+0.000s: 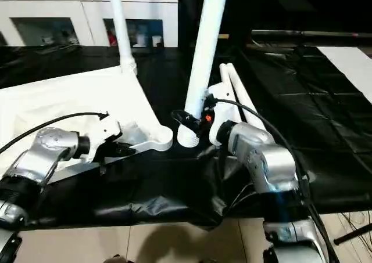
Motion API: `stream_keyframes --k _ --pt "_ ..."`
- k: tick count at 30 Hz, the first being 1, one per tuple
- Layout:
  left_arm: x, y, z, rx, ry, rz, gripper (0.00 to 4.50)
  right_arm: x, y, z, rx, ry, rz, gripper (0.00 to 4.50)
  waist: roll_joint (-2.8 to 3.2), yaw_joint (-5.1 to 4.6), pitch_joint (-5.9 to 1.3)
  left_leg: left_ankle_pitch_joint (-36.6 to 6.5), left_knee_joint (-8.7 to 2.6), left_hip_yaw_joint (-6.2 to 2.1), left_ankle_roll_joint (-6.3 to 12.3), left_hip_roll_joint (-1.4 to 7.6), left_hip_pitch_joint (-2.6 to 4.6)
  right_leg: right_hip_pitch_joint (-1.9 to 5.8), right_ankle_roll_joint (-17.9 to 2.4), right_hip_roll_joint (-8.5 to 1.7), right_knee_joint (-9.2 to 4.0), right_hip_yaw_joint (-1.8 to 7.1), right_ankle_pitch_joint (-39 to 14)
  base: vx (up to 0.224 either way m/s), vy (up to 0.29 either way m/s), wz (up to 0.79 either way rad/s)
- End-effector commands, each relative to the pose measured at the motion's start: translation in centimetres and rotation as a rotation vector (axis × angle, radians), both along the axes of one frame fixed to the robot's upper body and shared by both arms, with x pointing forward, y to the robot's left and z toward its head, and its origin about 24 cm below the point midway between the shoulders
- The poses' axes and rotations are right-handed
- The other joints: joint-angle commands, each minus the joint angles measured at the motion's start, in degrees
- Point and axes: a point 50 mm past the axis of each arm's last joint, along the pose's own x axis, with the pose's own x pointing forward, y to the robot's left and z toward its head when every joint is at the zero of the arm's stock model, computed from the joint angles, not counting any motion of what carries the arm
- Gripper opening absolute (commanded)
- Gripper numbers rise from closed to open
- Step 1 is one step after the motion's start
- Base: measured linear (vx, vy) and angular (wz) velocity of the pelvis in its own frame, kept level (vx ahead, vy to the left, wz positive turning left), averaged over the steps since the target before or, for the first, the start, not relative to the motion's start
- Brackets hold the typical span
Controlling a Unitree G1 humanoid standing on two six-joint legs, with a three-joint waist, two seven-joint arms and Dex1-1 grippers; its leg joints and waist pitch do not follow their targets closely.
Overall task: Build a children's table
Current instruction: Rotate table base, then insert table leg to table base
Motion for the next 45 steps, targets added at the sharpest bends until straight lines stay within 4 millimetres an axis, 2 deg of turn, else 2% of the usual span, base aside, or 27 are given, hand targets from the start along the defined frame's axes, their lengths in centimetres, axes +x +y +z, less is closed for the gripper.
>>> stream_keyframes --k 1,2,3,4,5,6,7,9,12,14,17,19,26,32,36,37,40,41,42,44,45 --pt "-0.8 -1.0 -0.5 -0.011 0.027 -0.083 0.0 0.7 0.9 0.3 -0.008 -0.029 0.042 1.86 -0.67 0.01 -4.53 -6.9 -3.5 0.83 0.91 0.0 -0.1 3.52 -8.9 -4.38 -3.89 3.21 -12.2 0.0 0.0 0.0" --pt "-0.9 -1.3 -0.4 -0.017 0.023 -0.104 0.0 0.9 1.1 0.2 -0.015 -0.025 0.049 1.86 -0.59 0.01 -4.45 -7.0 -3.53 0.88 1.0 -0.06 -0.06 3.47 -8.9 -4.29 -3.98 3.19 -12.5 0.0 0.0 0.0" --pt "-1.2 -1.7 -0.4 -0.032 0.03 -0.125 0.0 1.1 1.4 0.0 -0.027 -0.021 0.062 1.86 -0.92 0.05 -4.57 -7.1 -3.55 0.92 1.03 0.17 0.11 3.43 -9.2 -4.43 -3.97 3.25 -12.2 0.0 0.0 0.0" --pt "-1.3 -2.0 -0.4 -0.042 0.035 -0.137 0.0 1.3 1.5 -0.2 -0.036 -0.019 0.071 1.86 -0.69 0.04 -4.49 -7.0 -3.58 0.9 1.07 0.18 0.09 3.36 -9.5 -4.29 -3.76 3.24 -11.5 0.0 0.0 0.0" --pt "-1.5 -2.3 -0.3 -0.052 0.035 -0.148 0.0 1.5 1.7 -0.2 -0.038 -0.009 0.08 1.86 -1.03 0.08 -4.43 -7.1 -3.57 1.03 1.19 0.2 0.21 3.23 -9.4 -4.2 -3.9 3.29 -11.5 0.0 0.0 0.0" --pt "-1.5 -2.5 -0.3 -0.056 0.035 -0.152 0.0 1.7 1.9 -0.3 -0.038 -0.002 0.086 1.86 -0.91 0.2 -4.43 -7.4 -3.59 1.0 1.27 0.23 0.24 3.24 -9.7 -4.28 -3.7 3.3 -11.4 0.0 0.0 0.0" --pt "-1.6 -2.6 -0.3 -0.057 0.03 -0.153 0.0 1.9 2.1 -0.2 -0.042 0.006 0.099 1.86 -1.5 0.3 -4.42 -7.1 -3.64 1.09 1.36 0.17 0.15 3.39 -9.3 -4.23 -3.79 3.25 -11.9 0.0 0.0 0.0" --pt "-1.5 -2.7 -0.3 -0.057 0.023 -0.145 0.0 1.9 2.4 -0.3 -0.049 0.014 0.114 1.86 -1.3 0.45 -4.37 -7.3 -3.65 1.1 1.22 0.21 0.19 3.3 -8.8 -4.33 -3.81 3.27 -12.7 0.0 0.0 0.0" --pt "-1.2 -2.5 -0.3 -0.044 0.003 -0.117 0.0 1.8 2.8 -0.6 -0.087 0.035 0.152 1.86 -1.56 0.45 -4.37 -7.2 -3.7 1.06 1.18 0.18 0.1 3.37 -8.1 -4.34 -3.79 3.26 -13.1 0.0 0.0 0.0" --pt "-1.1 -2.4 -0.3 -0.039 -0.005 -0.109 0.0 1.9 3.0 -0.8 -0.101 0.05 0.17 1.86 -2.05 0.46 -4.33 -7.2 -3.72 1.12 1.17 0.15 0.06 3.35 -7.6 -4.35 -3.88 3.25 -13.9 0.0 0.0 0.0" --pt "-1.2 -2.2 0.0 -0.042 -0.006 -0.102 0.0 2.0 3.1 -1.6 -0.105 0.087 0.186 1.86 -1.87 0.5 -4.21 -8.0 -3.73 1.13 0.92 0.17 0.13 3.16 -7.2 -4.47 -4.12 3.3 -16.0 0.0 0.0 0.0" --pt "-1.2 -2.2 0.0 -0.042 -0.006 -0.102 0.0 2.1 3.2 -1.7 -0.105 0.087 0.187 1.86 -2.01 0.44 -4.22 -8.1 -3.82 1.04 0.7 0.24 0.13 3.16 -7.0 -4.44 -4.05 3.24 -16.1 0.0 0.0 0.0" --pt "-1.3 -2.3 0.1 -0.051 -0.011 -0.098 0.0 2.2 3.5 -3.3 -0.082 0.103 0.177 1.86 -2.13 0.39 -4.37 -7.3 -3.74 1.12 0.93 0.26 0.05 3.21 -8.6 -4.44 -3.62 3.29 -12.6 0.0 0.0 0.0" --pt "-1.2 -2.4 0.2 -0.059 -0.03 -0.08 0.0 2.0 3.3 -4.7 -0.027 0.109 0.147 1.86 -2.06 0.18 -4.16 -10.1 -3.88 1.05 0.46 0.26 0.23 3.05 -7.6 -4.54 -4.24 3.24 -17.3 0.0 0.0 0.0" --pt "-1.0 -2.5 0.4 -0.074 -0.056 -0.061 0.0 1.5 2.9 -5.8 0.057 0.108 0.097 1.86 -1.9 0.08 -4.1 -11.3 -3.94 0.99 0.4 0.2 0.42 2.95 -7.3 -4.48 -4.52 3.22 -19.4 0.0 0.0 0.0" --pt "-0.9 -2.5 0.4 -0.081 -0.06 -0.056 0.0 1.4 2.8 -6.1 0.071 0.106 0.084 1.86 -1.7 0.11 -4.13 -11.5 -3.88 1.04 0.43 0.23 0.44 2.89 -7.3 -4.5 -4.62 3.31 -19.1 0.0 0.0 0.0" --pt "-0.9 -2.6 0.4 -0.09 -0.066 -0.057 0.0 0.7 2.4 -7.1 0.091 0.101 0.06 1.86 -1.78 0.03 -4.09 -12.4 -3.99 0.95 0.55 0.18 0.44 2.96 -7.2 -4.41 -4.72 3.18 -20.3 0.0 0.0 0.0" --pt "-1.0 -2.7 0.4 -0.093 -0.067 -0.058 0.0 0.3 2.2 -7.6 0.1 0.098 0.051 1.86 -1.29 0.12 -4.05 -12.4 -4.01 0.87 0.47 0.17 0.42 2.92 -7.2 -4.43 -4.66 3.18 -20.2 0.0 0.0 0.0" --pt "-1.0 -2.7 0.4 -0.095 -0.068 -0.058 0.0 0.0 2.1 -8.0 0.104 0.095 0.043 1.86 -1.54 0.1 -4.01 -12.5 -3.98 1.0 0.62 0.21 0.52 2.76 -7.2 -4.38 -4.84 3.26 -19.9 0.0 0.0 0.0" --pt "-1.0 -2.8 0.4 -0.098 -0.069 -0.06 0.0 -0.5 2.0 -8.6 0.097 0.08 0.037 1.86 -1.44 0.06 -3.95 -12.7 -4.08 0.9 0.72 0.16 0.41 2.85 -7.4 -4.31 -4.72 3.23 -19.7 0.0 0.0 0.0" --pt "-1.0 -2.8 0.4 -0.099 -0.069 -0.06 0.0 -0.6 2.0 -8.7 0.095 0.076 0.036 1.86 -1.19 -0.01 -3.72 -13.4 -4.19 0.9 0.81 0.12 0.42 2.72 -7.3 -4.2 -4.95 3.21 -20.3 0.0 0.0 0.0"
